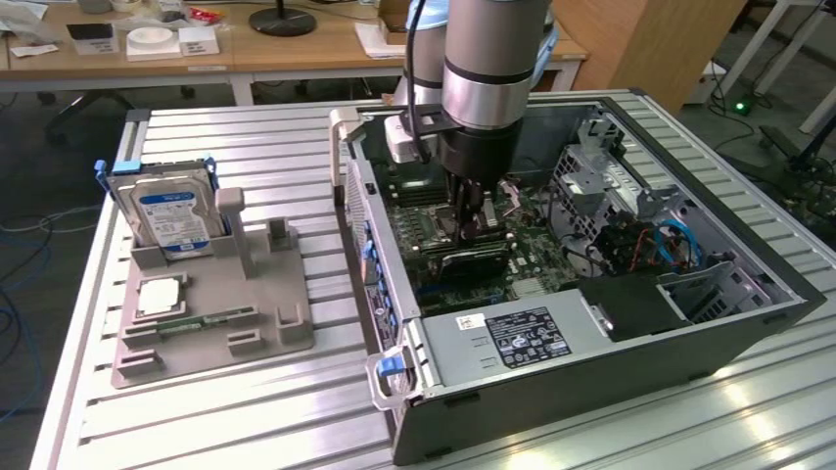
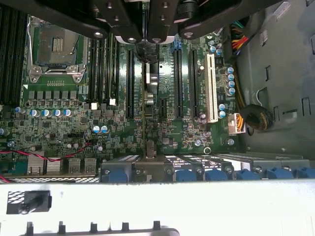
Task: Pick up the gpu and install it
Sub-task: 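Insert the gpu into the slot, then press down on the gpu until it lock into place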
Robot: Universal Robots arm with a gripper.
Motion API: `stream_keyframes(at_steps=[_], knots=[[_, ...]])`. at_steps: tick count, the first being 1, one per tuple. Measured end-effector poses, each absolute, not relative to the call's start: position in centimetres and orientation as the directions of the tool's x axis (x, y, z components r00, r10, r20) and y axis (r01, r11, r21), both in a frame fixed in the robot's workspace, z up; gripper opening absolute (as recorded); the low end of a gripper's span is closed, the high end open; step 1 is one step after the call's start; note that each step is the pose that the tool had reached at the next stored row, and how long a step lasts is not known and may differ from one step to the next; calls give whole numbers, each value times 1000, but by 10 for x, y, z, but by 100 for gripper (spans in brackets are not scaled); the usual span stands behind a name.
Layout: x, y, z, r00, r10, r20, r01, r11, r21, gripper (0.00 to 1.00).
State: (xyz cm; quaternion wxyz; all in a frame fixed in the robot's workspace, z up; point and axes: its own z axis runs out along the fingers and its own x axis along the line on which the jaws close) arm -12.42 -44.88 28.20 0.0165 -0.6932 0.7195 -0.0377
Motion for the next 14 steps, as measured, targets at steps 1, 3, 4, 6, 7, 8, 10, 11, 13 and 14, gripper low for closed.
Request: stream_keyframes(at_steps=[1, 3, 4, 6, 7, 8, 10, 11, 13, 14], knots=[[-124, -449, 282, -38, -999, 29, -996, 36, -77, 11], [-124, -449, 282, -38, -999, 29, -996, 36, -77, 11], [-124, -449, 282, -38, -999, 29, -996, 36, -77, 11], [-124, -449, 282, -38, -999, 29, -996, 36, -77, 11], [-124, -449, 282, -38, -999, 29, -996, 36, -77, 11], [-124, -449, 282, -38, -999, 29, -996, 36, -77, 11], [-124, -449, 282, -38, -999, 29, -996, 36, -77, 11], [-125, -449, 282, -39, -999, 29, -996, 36, -77, 11], [-129, -449, 282, -38, -999, 29, -996, 36, -77, 11], [-131, -449, 282, -39, -999, 29, -996, 36, -77, 11]])
